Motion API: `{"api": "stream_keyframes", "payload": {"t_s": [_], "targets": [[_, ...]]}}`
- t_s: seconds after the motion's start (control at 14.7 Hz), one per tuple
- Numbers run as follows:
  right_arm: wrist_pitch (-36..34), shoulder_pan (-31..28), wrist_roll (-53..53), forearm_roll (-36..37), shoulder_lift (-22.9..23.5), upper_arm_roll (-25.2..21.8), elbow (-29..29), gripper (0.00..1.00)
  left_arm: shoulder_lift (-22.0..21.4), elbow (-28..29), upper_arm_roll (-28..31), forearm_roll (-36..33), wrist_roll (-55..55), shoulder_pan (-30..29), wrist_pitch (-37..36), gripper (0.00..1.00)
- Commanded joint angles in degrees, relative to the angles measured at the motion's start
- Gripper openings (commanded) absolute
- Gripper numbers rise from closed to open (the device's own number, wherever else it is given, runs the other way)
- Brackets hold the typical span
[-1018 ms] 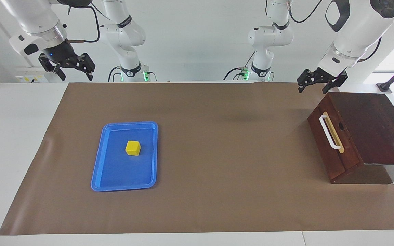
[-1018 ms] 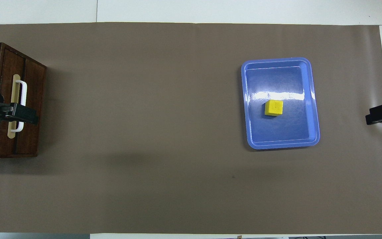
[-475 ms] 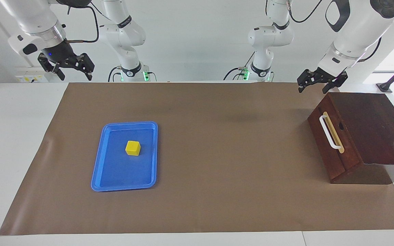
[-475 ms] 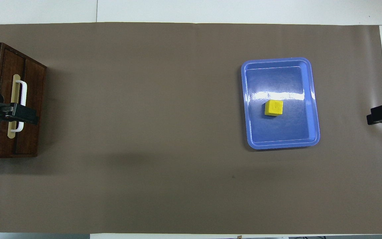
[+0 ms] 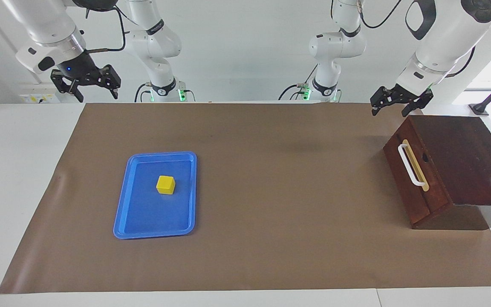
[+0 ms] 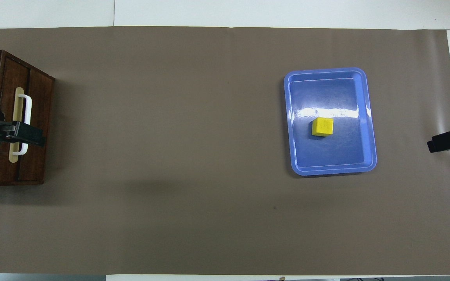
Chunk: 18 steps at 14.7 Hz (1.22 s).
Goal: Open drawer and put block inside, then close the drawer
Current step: 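Pull the drawer handle open with the left gripper while the right gripper reaches the tray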
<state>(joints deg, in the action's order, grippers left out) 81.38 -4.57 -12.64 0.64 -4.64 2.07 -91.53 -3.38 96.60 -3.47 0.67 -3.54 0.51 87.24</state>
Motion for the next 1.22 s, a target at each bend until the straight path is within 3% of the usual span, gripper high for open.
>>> {"api": "stream_keyframes", "payload": {"t_s": [0.0, 0.54, 0.75, 0.88, 1.15], "targets": [[3.77, -0.53, -11.13, -1.43, -2.82, 0.22, -4.78, 1.00, -0.83, 0.17, -0.13, 0.56, -0.77, -0.42, -1.20, 1.00], [15.11, -1.15, -39.11, -6.79, -3.71, 0.13, -13.23, 1.00, -1.01, 0.77, -0.48, -1.18, 4.16, 0.63, 2.21, 1.00], [16.43, -1.32, -49.45, -10.82, -3.70, 0.04, -16.21, 1.00, -0.58, 5.69, -1.01, -12.85, 4.16, 2.91, 11.43, 1.00], [20.29, -1.41, -54.31, -11.89, -5.28, -0.05, -20.16, 1.00, 0.04, 8.94, -1.01, -15.34, 4.24, 2.31, 17.84, 1.00], [23.03, -2.37, -69.67, -17.06, -4.68, -0.31, -23.86, 1.00, 5.13, 12.63, -1.01, -25.51, 6.78, 1.77, 26.28, 1.00]]}}
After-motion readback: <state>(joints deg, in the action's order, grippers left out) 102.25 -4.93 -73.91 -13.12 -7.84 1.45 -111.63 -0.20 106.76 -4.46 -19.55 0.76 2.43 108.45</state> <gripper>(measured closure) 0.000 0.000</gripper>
